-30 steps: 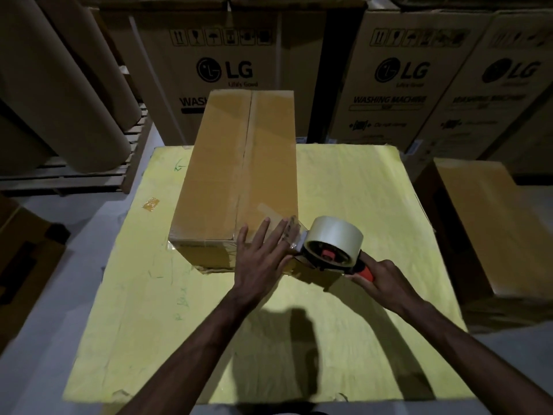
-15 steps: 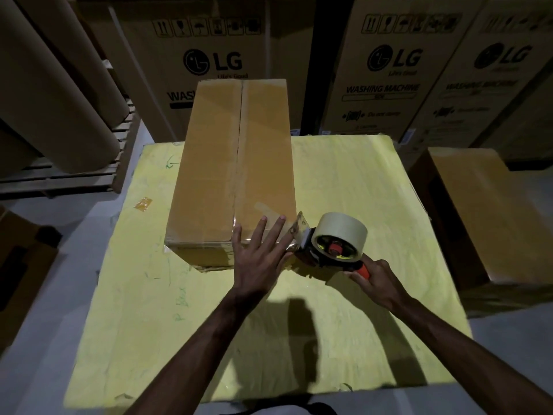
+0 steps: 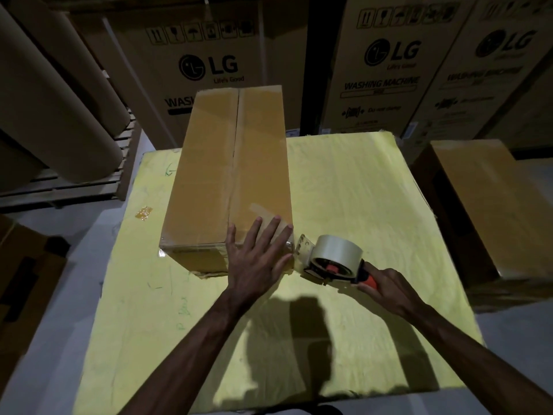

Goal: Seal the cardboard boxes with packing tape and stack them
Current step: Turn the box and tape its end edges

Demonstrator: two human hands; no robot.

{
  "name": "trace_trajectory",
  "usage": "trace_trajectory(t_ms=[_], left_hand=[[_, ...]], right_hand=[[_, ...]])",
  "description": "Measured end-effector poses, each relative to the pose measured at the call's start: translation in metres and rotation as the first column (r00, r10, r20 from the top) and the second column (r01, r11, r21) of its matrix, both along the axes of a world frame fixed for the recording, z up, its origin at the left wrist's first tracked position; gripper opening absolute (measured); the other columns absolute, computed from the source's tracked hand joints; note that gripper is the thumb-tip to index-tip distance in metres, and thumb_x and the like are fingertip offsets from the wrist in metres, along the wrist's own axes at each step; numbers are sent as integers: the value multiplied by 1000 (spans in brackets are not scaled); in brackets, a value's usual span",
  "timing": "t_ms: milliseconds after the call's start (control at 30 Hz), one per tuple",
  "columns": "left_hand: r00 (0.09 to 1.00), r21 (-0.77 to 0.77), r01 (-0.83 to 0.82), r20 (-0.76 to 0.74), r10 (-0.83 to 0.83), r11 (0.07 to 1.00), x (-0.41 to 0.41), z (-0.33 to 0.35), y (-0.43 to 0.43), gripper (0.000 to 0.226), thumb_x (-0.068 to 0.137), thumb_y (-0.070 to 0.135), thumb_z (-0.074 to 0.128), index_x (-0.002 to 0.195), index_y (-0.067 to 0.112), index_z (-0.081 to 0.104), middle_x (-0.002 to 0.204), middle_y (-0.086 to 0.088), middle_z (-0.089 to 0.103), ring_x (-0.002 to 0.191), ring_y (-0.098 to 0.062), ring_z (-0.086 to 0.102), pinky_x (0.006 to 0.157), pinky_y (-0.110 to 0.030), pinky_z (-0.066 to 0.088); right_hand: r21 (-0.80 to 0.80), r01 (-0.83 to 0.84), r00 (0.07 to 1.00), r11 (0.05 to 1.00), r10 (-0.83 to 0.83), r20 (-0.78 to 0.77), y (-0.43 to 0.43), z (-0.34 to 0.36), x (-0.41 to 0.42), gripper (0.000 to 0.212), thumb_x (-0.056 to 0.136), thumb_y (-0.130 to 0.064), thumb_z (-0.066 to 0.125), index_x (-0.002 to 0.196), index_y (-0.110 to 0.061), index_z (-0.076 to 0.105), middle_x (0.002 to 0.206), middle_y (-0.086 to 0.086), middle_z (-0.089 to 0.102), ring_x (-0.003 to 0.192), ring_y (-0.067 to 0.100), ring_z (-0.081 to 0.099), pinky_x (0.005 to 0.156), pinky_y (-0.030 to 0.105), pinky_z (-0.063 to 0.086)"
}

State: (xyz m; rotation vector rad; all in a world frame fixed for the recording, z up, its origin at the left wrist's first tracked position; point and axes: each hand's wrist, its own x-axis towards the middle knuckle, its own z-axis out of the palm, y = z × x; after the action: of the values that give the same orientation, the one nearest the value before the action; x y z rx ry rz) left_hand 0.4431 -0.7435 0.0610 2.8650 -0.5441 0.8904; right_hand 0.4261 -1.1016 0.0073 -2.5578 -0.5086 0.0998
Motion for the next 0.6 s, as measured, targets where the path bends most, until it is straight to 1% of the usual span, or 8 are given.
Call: trace_trajectory(t_ms=[67, 133, 167, 233, 333, 400, 500, 600], left_hand=[[1000, -14, 0, -8, 0, 1000, 0, 0, -2, 63, 98, 60, 59, 153, 32, 49, 162, 3, 43, 148, -26, 43, 114, -71, 25], [1000, -28, 0, -22, -1, 1000, 2, 1, -4, 62, 98, 59, 59, 153, 33, 49, 163, 3, 43, 148, -25, 44, 114, -69, 25], [1000, -29, 2, -24, -2, 1000, 2, 0, -4, 62, 98, 58, 60, 153, 33, 49, 162, 4, 43, 147, -25, 45, 114, -68, 27], [1000, -9, 2, -19, -2, 1000, 0, -6, -4, 63, 98, 58, 61, 154, 33, 47, 162, 3, 43, 146, -26, 46, 112, -67, 30], [1000, 22, -13, -6, 13, 1000, -9, -17, -2, 63, 101, 58, 56, 157, 34, 42, 164, 2, 40, 149, -26, 41, 113, -70, 28], [999, 25, -37, 4, 37, 999, -8, -17, -1, 62, 101, 58, 55, 157, 35, 42, 165, 3, 39, 151, -26, 39, 115, -71, 24], [1000, 18, -25, -6, 26, 1000, -5, -12, 0, 61, 101, 56, 58, 156, 35, 44, 165, 3, 39, 150, -27, 40, 114, -71, 22], [1000, 24, -14, -1, 14, 1000, -6, -12, -3, 59, 102, 55, 55, 157, 36, 41, 164, 3, 40, 148, -27, 44, 113, -72, 24]], right_hand=[[14, 12, 998, 1000, -11, -65, 3, 0, -1, 68, 90, -83, 35, 138, -36, 48, 87, -9, 74, 67, 6, 67, 58, 23, 53], [89, 34, 992, 995, -23, -121, 11, 3, -5, 68, 90, -77, 44, 140, -32, 54, 86, -18, 71, 69, 0, 67, 58, 18, 50], [137, 64, 987, 988, -42, -155, 19, 5, -7, 66, 91, -73, 48, 138, -28, 58, 85, -21, 70, 70, -2, 67, 58, 16, 48], [180, 155, 964, 971, -109, -243, 36, 12, -9, 55, 94, -70, 50, 125, -27, 65, 76, -20, 70, 67, -2, 67, 56, 16, 46], [86, 221, 933, 971, -185, -308, 50, 30, -5, 39, 92, -71, 52, 104, -35, 63, 65, -15, 65, 57, -1, 61, 53, 19, 42], [-1, 217, 931, 976, -207, -301, 50, 44, -3, 41, 91, -74, 51, 100, -35, 60, 67, -11, 64, 56, 3, 59, 51, 22, 41], [-127, 208, 936, 970, -235, -263, 45, 56, -10, 41, 92, -77, 47, 104, -38, 53, 72, -9, 63, 59, 7, 60, 49, 25, 39], [-185, 173, 955, 967, -211, -208, 37, 59, -27, 53, 91, -81, 40, 113, -35, 54, 76, -10, 62, 62, 6, 60, 49, 24, 39]])
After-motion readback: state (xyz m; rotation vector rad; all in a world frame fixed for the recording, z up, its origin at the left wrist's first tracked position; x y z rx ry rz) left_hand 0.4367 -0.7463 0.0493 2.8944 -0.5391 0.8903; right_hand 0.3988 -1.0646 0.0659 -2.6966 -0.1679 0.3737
